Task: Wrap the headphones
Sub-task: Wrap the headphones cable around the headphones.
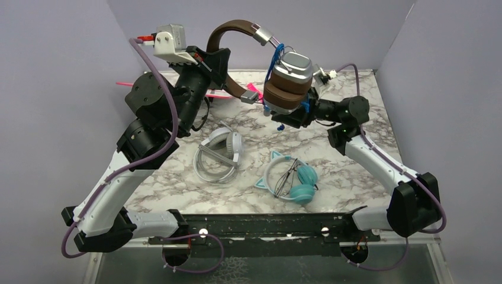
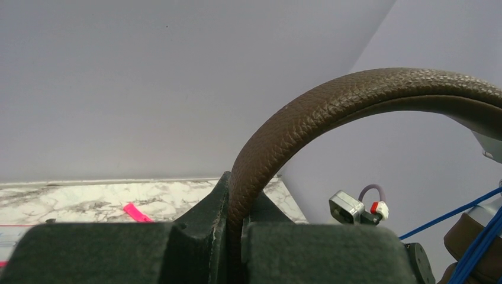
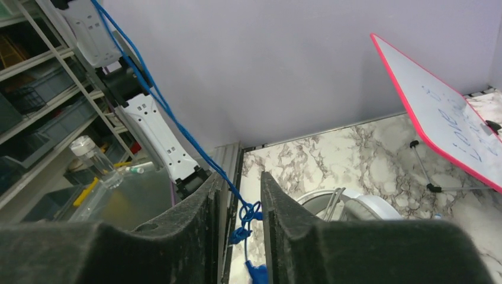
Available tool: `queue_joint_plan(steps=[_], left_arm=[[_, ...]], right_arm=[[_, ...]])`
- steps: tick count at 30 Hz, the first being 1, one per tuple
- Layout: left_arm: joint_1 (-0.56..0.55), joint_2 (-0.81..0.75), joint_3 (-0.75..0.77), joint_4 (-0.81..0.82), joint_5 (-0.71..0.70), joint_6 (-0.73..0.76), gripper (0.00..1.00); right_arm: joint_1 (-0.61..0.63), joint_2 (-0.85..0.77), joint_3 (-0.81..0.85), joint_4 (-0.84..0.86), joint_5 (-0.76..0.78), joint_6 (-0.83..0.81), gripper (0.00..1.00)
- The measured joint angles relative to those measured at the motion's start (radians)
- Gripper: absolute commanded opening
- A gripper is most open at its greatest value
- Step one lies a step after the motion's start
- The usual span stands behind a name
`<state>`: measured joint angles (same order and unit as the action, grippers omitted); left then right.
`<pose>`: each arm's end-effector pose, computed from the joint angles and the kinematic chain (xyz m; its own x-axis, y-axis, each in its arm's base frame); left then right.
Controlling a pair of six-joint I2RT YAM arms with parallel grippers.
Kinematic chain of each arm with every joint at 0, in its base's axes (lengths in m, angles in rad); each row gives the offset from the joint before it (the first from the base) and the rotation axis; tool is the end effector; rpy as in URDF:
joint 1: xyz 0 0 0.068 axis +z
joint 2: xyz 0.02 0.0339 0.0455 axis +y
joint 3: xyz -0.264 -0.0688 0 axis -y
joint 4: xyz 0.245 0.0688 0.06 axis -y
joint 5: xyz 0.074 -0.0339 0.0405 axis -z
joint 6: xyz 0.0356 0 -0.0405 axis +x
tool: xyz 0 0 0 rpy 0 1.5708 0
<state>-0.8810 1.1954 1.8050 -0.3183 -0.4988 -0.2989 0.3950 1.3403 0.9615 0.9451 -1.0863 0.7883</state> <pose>0.1344 -0.1361 0.5788 0.0611 -0.4804 -0.8749 0.4225 0.8066 -0.4134 0.2518 0.1391 0.3843 -0.2668 0.2466 -0.9317 -0.9635 -0.0459 0.2637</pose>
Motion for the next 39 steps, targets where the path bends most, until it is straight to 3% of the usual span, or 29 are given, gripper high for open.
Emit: queue_joint_plan(steps=[2, 6, 12, 21, 29, 33, 39], left_arm=[[0.0, -0.002, 0.002, 0.006, -0.003, 0.0, 0.0], [0.0, -0.003, -0.003, 0.033, -0.042, -0.011, 0.0], [0.0, -0.019, -0.114, 0.19, -0.187, -0.027, 0.0], [0.0, 0.198, -0.138, 0.496, -0.417, 0.161, 0.0], [0.001, 0.33, -0.309, 0.563, -0.477, 0.399, 0.0], [0.002, 0.309, -0.412, 0.582, -0.471, 0.505, 0.0], [-0.009, 0.169, -0.566, 0.583, -0.382, 0.603, 0.0]], right_arm=[[0.006, 0.004, -0.003, 0.01, 0.001, 0.009, 0.24], [0.039, 0.004, -0.046, 0.039, 0.021, 0.031, 0.01], [0.161, -0.015, -0.084, -0.008, 0.158, 0.041, 0.0], [0.294, -0.199, -0.101, -0.377, 0.465, -0.062, 0.0], [0.314, -0.357, -0.055, -0.766, 0.557, -0.16, 0.0], [0.316, -0.408, 0.095, -1.016, 0.583, -0.265, 0.0], [0.313, -0.279, 0.453, -1.438, 0.574, -0.497, 0.0]])
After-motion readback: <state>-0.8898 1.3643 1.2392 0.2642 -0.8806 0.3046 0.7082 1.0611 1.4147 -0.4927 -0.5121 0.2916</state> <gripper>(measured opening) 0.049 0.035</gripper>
